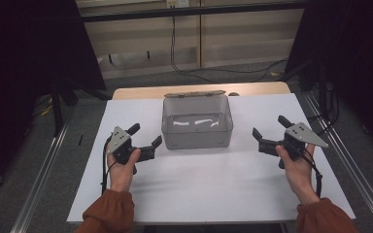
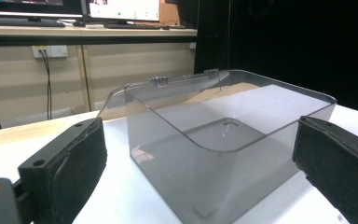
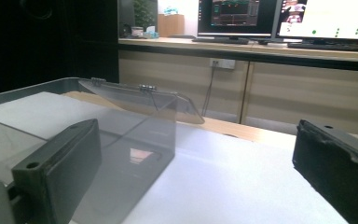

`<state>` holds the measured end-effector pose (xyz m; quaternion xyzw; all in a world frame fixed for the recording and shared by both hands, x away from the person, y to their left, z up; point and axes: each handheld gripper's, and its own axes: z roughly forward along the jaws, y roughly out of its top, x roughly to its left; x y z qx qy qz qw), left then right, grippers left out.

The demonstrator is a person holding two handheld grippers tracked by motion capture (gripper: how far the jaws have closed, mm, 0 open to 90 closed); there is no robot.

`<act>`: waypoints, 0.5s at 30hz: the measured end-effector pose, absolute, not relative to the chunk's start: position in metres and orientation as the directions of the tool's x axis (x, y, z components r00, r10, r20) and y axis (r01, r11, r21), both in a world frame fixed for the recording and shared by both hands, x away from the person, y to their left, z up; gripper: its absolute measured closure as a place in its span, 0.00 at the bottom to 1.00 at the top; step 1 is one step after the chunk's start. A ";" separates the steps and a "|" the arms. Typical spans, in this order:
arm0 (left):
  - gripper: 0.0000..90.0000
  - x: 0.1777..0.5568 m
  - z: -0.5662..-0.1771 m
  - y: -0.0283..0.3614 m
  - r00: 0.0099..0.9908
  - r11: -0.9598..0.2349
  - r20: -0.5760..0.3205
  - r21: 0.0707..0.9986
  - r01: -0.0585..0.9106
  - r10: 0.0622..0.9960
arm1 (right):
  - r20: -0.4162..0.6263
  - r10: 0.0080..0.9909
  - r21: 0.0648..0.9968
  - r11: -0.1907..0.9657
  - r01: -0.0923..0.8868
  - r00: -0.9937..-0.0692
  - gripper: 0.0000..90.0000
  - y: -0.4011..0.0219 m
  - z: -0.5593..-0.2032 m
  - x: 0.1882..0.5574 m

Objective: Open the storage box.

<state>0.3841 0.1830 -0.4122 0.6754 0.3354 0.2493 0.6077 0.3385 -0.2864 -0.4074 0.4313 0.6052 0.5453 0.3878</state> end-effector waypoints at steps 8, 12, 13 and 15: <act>0.03 0.363 -0.415 0.195 0.625 -0.032 -0.077 0.986 0.161 0.777 | -0.002 0.956 0.994 0.033 0.103 -0.292 0.01 -0.296 -0.411 0.315; 0.03 0.354 -0.417 0.199 0.617 -0.040 -0.065 0.987 0.155 0.784 | 0.001 0.957 0.993 0.032 0.111 -0.289 0.01 -0.299 -0.414 0.304; 0.03 0.352 -0.417 0.200 0.616 -0.040 -0.065 0.987 0.155 0.785 | -0.001 0.957 0.993 0.035 0.113 -0.290 0.01 -0.300 -0.416 0.301; 0.03 0.346 -0.419 0.202 0.617 -0.040 -0.070 0.986 0.163 0.784 | -0.003 0.957 0.993 0.039 0.116 -0.289 0.01 -0.300 -0.418 0.295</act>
